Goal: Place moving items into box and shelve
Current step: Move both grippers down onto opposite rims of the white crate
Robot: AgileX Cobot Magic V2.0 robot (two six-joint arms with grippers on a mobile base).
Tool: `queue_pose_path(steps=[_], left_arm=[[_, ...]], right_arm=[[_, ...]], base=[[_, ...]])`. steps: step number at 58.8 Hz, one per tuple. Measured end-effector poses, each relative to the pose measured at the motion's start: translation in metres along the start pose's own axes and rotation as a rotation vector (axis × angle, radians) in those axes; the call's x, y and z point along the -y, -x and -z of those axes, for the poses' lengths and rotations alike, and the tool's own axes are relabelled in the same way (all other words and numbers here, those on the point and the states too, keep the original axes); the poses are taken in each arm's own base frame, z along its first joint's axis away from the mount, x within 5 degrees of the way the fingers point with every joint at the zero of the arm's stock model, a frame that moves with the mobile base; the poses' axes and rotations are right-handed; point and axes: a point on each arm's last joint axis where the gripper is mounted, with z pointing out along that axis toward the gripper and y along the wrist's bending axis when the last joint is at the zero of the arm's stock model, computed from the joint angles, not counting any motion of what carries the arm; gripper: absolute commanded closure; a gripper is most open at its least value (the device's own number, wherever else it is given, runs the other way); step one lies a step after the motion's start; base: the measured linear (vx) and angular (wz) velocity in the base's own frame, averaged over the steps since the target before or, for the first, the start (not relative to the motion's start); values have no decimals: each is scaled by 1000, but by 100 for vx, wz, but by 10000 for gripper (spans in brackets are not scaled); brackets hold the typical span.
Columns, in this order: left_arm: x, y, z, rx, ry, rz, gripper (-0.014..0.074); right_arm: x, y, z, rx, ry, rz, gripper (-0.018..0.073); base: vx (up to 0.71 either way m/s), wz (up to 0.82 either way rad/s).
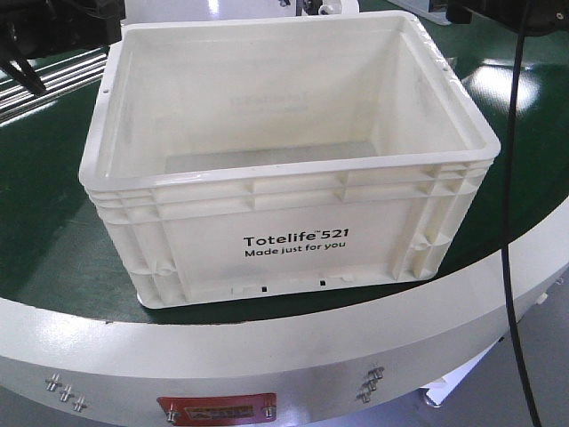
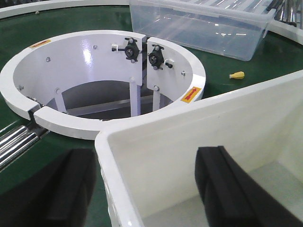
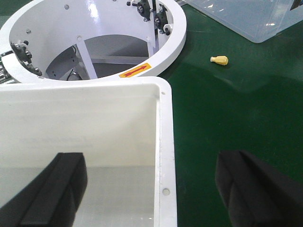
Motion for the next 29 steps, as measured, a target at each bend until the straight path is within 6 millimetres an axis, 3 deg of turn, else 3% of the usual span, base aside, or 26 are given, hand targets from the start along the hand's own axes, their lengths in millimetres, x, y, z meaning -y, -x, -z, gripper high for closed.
queue_pose_path(steps=[17, 29], left_arm=[[-1, -6, -1, -84, 8, 57, 37], [-4, -28, -18, -230, 46, 133, 37]], right_arm=[[0, 0, 0, 1, 1, -1, -35], [0, 0, 0, -1, 4, -5, -35]], base=[[0, 0], [0, 0]])
